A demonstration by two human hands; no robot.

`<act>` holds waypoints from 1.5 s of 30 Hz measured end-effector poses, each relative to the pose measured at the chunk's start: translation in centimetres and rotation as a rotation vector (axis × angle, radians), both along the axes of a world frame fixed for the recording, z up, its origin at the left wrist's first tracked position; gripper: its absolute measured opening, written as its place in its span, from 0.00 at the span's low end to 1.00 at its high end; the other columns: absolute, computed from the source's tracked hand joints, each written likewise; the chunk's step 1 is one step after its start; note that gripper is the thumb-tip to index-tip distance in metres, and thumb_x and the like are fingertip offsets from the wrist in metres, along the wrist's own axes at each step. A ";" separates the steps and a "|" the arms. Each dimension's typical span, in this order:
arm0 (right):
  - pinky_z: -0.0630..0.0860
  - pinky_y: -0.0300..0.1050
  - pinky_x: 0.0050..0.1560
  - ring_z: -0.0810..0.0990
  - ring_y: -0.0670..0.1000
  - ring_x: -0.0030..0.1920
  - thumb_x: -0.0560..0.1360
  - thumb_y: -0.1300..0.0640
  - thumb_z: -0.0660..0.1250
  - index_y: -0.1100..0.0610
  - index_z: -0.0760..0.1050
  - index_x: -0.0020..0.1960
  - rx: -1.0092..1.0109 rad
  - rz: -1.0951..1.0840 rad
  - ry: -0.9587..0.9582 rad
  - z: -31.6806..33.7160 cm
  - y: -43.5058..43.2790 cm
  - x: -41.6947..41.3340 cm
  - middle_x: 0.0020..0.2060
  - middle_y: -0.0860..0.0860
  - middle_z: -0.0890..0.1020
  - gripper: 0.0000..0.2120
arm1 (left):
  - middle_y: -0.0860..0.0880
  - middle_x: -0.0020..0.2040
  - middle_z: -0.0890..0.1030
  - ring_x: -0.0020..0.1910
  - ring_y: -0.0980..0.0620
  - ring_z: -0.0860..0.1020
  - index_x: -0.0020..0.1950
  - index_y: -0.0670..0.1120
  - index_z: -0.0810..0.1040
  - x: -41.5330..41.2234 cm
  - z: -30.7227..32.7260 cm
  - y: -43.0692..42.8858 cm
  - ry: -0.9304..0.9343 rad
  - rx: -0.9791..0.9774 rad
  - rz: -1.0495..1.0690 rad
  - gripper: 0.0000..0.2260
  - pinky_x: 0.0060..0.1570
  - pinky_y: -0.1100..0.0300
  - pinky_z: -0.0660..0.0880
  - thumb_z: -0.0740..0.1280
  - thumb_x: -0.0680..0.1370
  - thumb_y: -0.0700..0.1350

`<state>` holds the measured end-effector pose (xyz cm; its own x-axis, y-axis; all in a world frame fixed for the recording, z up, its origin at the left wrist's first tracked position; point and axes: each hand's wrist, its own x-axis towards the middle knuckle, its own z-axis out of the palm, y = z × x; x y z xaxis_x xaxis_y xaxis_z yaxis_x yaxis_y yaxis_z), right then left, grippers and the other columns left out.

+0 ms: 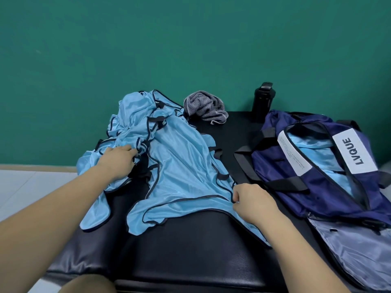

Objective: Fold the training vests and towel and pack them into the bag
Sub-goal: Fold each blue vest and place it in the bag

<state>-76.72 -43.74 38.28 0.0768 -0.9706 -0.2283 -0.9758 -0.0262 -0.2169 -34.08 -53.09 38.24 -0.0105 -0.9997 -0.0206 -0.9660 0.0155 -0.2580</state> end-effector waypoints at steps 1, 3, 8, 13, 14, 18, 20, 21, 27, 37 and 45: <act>0.81 0.48 0.46 0.81 0.54 0.45 0.76 0.60 0.64 0.48 0.75 0.48 0.012 0.003 0.000 0.1 0.1 -0.1 0.47 0.49 0.80 0.07 | 0.50 0.63 0.77 0.63 0.45 0.78 0.72 0.52 0.75 -0.4 0.1 0.2 -0.013 -0.028 0.004 0.18 0.63 0.46 0.70 0.60 0.83 0.48; 0.81 0.48 0.46 0.81 0.53 0.45 0.75 0.60 0.65 0.48 0.75 0.48 0.024 0.007 -0.016 0.2 0.2 -0.1 0.47 0.48 0.80 0.07 | 0.49 0.60 0.79 0.61 0.43 0.78 0.69 0.51 0.77 -1.5 0.4 1.1 -0.020 -0.141 -0.011 0.17 0.62 0.44 0.70 0.63 0.81 0.49; 0.76 0.47 0.39 0.81 0.52 0.44 0.73 0.56 0.68 0.49 0.72 0.49 0.024 -0.003 -0.090 0.9 0.7 -0.7 0.44 0.48 0.81 0.07 | 0.48 0.57 0.79 0.57 0.41 0.77 0.60 0.49 0.81 -4.6 0.0 5.6 0.056 -0.335 -0.175 0.13 0.57 0.42 0.71 0.71 0.77 0.51; 0.81 0.53 0.47 0.81 0.53 0.44 0.74 0.50 0.74 0.52 0.66 0.59 0.019 -0.042 -0.145 2.9 1.6 -2.3 0.45 0.51 0.80 0.21 | 0.52 0.50 0.79 0.49 0.46 0.79 0.61 0.52 0.80 -6.4 -0.9 11.3 0.123 -0.252 -0.201 0.15 0.48 0.49 0.74 0.64 0.82 0.60; 0.81 0.53 0.47 0.81 0.53 0.44 0.74 0.49 0.74 0.52 0.66 0.59 0.022 -0.057 -0.154 3.1 1.7 -2.9 0.45 0.51 0.80 0.21 | 0.53 0.50 0.79 0.48 0.47 0.80 0.62 0.52 0.79 -6.3 -1.3 12.2 0.167 -0.212 -0.159 0.16 0.47 0.50 0.76 0.64 0.82 0.62; 0.78 0.49 0.48 0.80 0.49 0.47 0.72 0.43 0.76 0.50 0.69 0.60 0.055 -0.124 -0.216 2.8 3.5 -5.8 0.49 0.48 0.80 0.24 | 0.56 0.48 0.76 0.45 0.53 0.79 0.57 0.55 0.75 -5.4 -2.2 14.9 0.484 -0.036 0.094 0.19 0.46 0.52 0.79 0.66 0.79 0.69; 0.74 0.47 0.46 0.79 0.49 0.49 0.71 0.41 0.77 0.50 0.70 0.58 0.069 -0.137 -0.205 2.6 4.8 -7.5 0.50 0.47 0.80 0.24 | 0.54 0.44 0.79 0.42 0.54 0.80 0.52 0.53 0.75 -5.0 -2.2 15.9 0.602 0.012 0.180 0.21 0.44 0.54 0.78 0.70 0.76 0.69; 0.73 0.46 0.45 0.79 0.48 0.49 0.70 0.40 0.78 0.50 0.71 0.57 0.081 -0.140 -0.196 2.5 5.4 -8.2 0.50 0.47 0.80 0.24 | 0.53 0.42 0.81 0.41 0.53 0.80 0.50 0.52 0.76 -4.9 -2.2 16.2 0.643 0.027 0.214 0.20 0.43 0.54 0.78 0.72 0.76 0.68; 0.73 0.46 0.41 0.80 0.49 0.38 0.67 0.46 0.82 0.56 0.80 0.47 0.154 -0.205 -0.326 1.9 7.9 -10.9 0.38 0.47 0.84 0.19 | 0.56 0.41 0.86 0.46 0.54 0.83 0.41 0.51 0.84 -4.8 -0.3 18.2 0.808 0.091 0.287 0.06 0.43 0.60 0.74 0.77 0.75 0.50; 0.69 0.45 0.42 0.74 0.51 0.40 0.79 0.61 0.73 0.62 0.82 0.47 -0.059 -0.388 -0.926 3.9 11.9 -10.8 0.37 0.50 0.82 0.05 | 0.48 0.42 0.82 0.42 0.50 0.78 0.47 0.45 0.81 -5.8 3.7 22.4 1.319 0.043 0.298 0.05 0.47 0.56 0.76 0.74 0.80 0.45; 0.76 0.48 0.46 0.83 0.52 0.43 0.84 0.60 0.65 0.55 0.76 0.52 -0.058 -0.314 -1.569 11.1 13.2 -7.7 0.45 0.54 0.85 0.04 | 0.47 0.49 0.87 0.45 0.48 0.85 0.55 0.44 0.83 -6.5 14.7 24.5 1.957 -0.092 0.210 0.06 0.57 0.51 0.79 0.68 0.84 0.44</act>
